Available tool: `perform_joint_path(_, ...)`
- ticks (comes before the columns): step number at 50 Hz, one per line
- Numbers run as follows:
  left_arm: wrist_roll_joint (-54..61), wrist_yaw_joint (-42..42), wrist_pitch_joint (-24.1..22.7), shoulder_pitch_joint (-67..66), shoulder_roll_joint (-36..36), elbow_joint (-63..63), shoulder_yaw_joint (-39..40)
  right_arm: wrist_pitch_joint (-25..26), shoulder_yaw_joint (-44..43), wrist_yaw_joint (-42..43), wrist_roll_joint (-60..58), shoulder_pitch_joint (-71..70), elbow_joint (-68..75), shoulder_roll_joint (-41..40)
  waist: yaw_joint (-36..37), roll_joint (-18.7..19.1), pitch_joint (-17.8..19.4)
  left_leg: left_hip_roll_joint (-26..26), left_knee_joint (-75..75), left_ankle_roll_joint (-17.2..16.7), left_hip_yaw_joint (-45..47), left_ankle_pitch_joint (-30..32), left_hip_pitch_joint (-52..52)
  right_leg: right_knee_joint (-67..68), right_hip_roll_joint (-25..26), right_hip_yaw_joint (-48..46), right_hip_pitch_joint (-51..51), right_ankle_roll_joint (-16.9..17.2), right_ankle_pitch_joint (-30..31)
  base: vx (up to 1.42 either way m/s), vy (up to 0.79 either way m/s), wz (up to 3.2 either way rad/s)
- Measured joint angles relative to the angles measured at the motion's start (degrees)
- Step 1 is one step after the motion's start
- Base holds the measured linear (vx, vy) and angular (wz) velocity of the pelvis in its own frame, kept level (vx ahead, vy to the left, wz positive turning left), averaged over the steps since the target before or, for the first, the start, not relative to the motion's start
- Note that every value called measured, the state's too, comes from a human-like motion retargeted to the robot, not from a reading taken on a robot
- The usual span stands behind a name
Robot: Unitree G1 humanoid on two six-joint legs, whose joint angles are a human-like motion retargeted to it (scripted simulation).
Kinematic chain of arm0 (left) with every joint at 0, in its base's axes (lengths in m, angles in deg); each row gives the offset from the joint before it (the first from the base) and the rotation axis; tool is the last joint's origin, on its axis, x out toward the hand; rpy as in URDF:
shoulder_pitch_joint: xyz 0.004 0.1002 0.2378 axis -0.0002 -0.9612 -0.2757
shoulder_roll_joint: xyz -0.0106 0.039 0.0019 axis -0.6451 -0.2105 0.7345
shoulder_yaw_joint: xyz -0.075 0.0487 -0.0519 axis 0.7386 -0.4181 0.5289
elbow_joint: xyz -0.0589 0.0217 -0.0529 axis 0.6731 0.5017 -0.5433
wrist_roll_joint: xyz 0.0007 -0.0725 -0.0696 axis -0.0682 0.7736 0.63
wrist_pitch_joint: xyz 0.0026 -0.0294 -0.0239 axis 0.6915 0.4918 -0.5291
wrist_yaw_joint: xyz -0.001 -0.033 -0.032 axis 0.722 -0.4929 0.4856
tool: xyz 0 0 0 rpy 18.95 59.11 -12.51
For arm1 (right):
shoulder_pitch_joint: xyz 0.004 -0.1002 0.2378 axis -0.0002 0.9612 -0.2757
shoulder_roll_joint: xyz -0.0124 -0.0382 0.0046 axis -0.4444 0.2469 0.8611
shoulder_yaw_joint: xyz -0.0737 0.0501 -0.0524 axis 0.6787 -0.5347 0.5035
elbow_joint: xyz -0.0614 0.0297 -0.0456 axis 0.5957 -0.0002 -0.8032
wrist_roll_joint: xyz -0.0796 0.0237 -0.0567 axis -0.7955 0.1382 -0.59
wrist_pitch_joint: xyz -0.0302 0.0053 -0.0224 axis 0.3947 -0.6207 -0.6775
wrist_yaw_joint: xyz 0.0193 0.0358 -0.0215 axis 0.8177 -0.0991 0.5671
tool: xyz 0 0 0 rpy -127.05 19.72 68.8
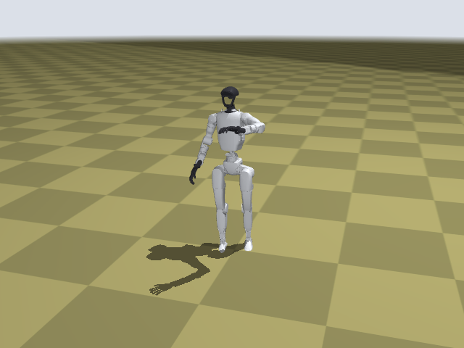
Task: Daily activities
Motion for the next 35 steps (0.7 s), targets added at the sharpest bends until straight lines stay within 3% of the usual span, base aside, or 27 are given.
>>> perform_joint_path(7,8.59,5.75,-1.98,-11.36,-6.32,-0.23,11.72,-0.4,-1.43,4.42,-2.52,0.76,0.59,-1.0,2.35,-0.84,0.66,0.07,-0.41,-0.66,0.4,-0.18,0.51,0.0,0.03,-0.16,0.4,-0.41,-0.44,0.0,0.0,0.0)
perform_joint_path(11,14.38,7.21,-4.03,-25.08,-7.27,-2.06,23.04,-0.73,-2.17,6.53,-4.11,1.04,1.06,-1.14,3.86,-1.02,1.34,0.13,-0.24,-0.92,0.38,-0.53,0.7,0.04,0.02,-0.41,0.72,-0.66,-0.79,0.0,0.0,0.0)
perform_joint_path(17,22.21,5.23,-7.28,-53.78,-1.04,-8.08,40.72,-1.41,-1.14,8.91,-6.03,1.28,1.52,-0.53,5.15,-0.79,2.61,0.16,-0.02,-1.18,0.14,-0.97,1.08,0.07,-0.06,-0.84,1.32,-1.1,-1.5,0.0,0.0,0.0)
perform_joint_path(20,25.79,2.31,-8.53,-66.21,5.0,-11.33,43.33,-2.03,-0.15,9.57,-6.84,1.48,1.4,-0.52,5.56,-1.12,3.48,0.05,-0.24,-1.28,-0.12,-0.98,1.39,0.08,-0.16,-1.06,1.61,-1.37,-1.91,0.0,0.0,0.0)
perform_joint_path(27,35.82,-8.33,-8.68,-86.85,21.17,-15.34,33.2,-3.85,3.31,8.61,-9.64,1.67,0.3,-0.27,5.71,-2.13,5.81,-0.36,-1.58,-1.42,-1.3,-0.67,2.4,1.89,-0.27,-1.28,1.43,-2.13,-3.97,0.02,0.01,0.05)
perform_joint_path(35,45.63,-19.47,-5.41,-95.46,35.67,-10.34,15.81,-6.27,8.68,4.36,-14.84,0.94,-0.81,0.35,5.09,-3.34,6.87,-0.51,-2.14,-1.47,-2.09,-0.44,3.26,3.29,-0.33,-0.94,1.64,-2.67,-4.97,0.0,0.0,0.0)
